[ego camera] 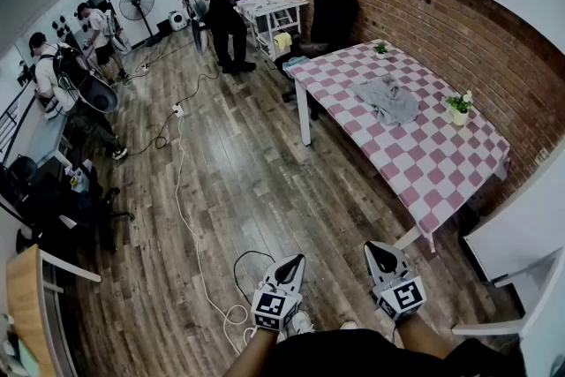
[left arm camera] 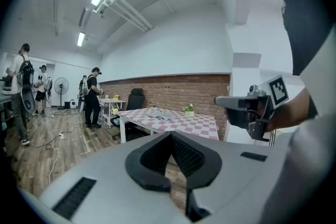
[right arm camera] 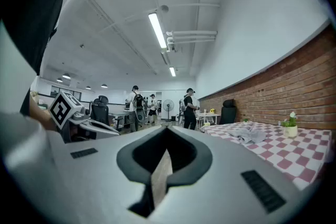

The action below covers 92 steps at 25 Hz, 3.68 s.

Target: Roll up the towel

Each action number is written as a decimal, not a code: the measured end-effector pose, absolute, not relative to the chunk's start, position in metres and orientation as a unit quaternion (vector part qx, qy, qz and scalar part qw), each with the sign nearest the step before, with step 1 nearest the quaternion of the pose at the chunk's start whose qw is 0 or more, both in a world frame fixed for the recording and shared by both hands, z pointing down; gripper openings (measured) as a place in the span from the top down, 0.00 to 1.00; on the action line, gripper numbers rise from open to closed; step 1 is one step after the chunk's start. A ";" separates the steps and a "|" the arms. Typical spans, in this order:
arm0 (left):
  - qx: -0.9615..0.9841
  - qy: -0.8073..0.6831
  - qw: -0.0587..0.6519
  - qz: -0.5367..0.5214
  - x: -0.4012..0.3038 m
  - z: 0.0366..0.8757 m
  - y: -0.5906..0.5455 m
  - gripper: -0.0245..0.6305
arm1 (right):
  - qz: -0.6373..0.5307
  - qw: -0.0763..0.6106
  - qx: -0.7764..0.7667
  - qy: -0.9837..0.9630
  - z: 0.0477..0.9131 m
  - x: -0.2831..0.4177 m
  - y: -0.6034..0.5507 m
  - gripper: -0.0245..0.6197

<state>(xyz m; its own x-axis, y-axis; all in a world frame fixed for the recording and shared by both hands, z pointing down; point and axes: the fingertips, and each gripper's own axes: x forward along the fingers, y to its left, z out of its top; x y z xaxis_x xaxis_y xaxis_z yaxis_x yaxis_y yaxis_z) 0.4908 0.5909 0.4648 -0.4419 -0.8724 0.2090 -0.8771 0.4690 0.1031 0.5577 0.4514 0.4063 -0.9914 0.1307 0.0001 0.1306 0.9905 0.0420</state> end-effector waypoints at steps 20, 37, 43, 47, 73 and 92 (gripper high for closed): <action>0.522 -0.848 0.090 0.029 0.442 0.451 0.646 0.97 | 0.052 0.046 0.044 0.997 0.397 0.522 0.511 0.96; 0.500 -0.864 0.064 -0.001 0.347 0.437 0.609 0.06 | -0.001 0.057 -0.001 0.998 0.408 0.432 0.455 0.05; 0.517 -0.854 0.054 0.020 0.294 0.434 0.549 0.06 | 0.022 0.047 -0.004 0.999 0.413 0.377 0.403 0.04; 0.521 -0.852 0.048 0.023 0.261 0.426 0.511 0.06 | 0.024 0.043 0.001 0.999 0.409 0.344 0.366 0.04; 0.554 -0.827 0.083 0.034 0.110 0.454 0.332 0.06 | -0.003 0.011 -0.053 0.999 0.448 0.220 0.181 0.05; 0.667 -0.737 0.098 0.059 -0.050 0.467 0.189 0.08 | -0.037 -0.073 -0.179 0.980 0.499 0.099 0.077 0.05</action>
